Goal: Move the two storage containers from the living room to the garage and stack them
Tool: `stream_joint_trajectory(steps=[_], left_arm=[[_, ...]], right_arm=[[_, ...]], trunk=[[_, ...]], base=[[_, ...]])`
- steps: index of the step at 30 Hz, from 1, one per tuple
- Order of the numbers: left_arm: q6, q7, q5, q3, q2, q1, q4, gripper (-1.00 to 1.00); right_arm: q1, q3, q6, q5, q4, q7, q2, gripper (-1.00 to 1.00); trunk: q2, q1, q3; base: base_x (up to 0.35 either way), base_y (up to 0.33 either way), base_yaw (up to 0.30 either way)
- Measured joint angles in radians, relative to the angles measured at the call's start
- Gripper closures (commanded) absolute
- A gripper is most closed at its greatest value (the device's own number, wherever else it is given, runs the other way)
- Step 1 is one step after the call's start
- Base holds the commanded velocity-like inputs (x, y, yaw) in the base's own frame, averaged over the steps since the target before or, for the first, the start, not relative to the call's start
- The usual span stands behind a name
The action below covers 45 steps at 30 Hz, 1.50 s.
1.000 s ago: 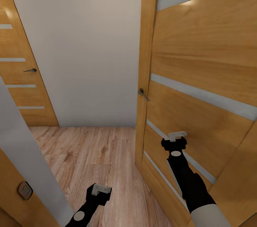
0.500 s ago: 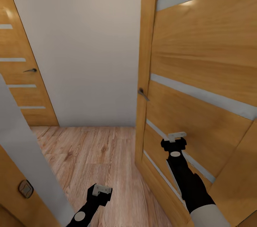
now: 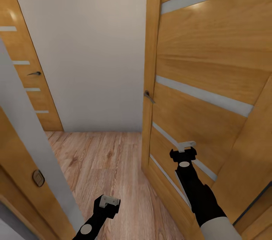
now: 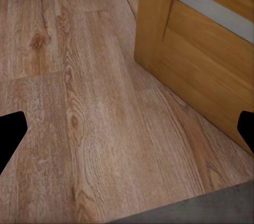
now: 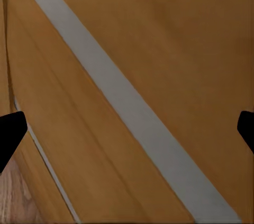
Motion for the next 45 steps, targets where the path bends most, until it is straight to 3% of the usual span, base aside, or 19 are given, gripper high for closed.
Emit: stream_joint_trajectory(steps=[7,17,22,24,45], left_arm=[[0.001,0.0,-0.001,0.0,-0.001,0.0,0.001,-1.0],[0.001,0.0,-0.002,-0.001,-0.001,0.0,0.002,-1.0],[0.002,0.0,-0.003,-0.001,0.0,0.0,0.002,-1.0],[0.002,0.0,-0.003,-0.001,0.0,0.0,0.002,-1.0],[0.002,-0.001,-0.004,-0.002,-0.001,0.0,0.003,-1.0]], right_arm=[[-0.001,-0.01,0.001,0.005,0.001,-0.011,-0.008,-1.0],[-0.001,0.016,-0.005,-0.02,0.002,-0.01,-0.036,-1.0],[-0.001,-0.017,-0.004,-0.015,0.001,-0.008,-0.038,-1.0],[-0.001,-0.018,-0.002,-0.001,0.0,-0.01,-0.039,-1.0],[-0.001,-0.017,-0.006,-0.016,0.002,-0.006,-0.037,-1.0]], trunk=[[0.0,0.0,0.0],[0.0,-0.001,0.0],[0.0,0.0,0.0],[0.0,0.0,0.0],[0.0,0.0,0.0]], base=[[0.077,-0.071,0.0],[0.082,-0.024,0.0],[0.182,-0.002,0.0],[0.071,-0.001,0.0],[0.087,0.01,0.0]])
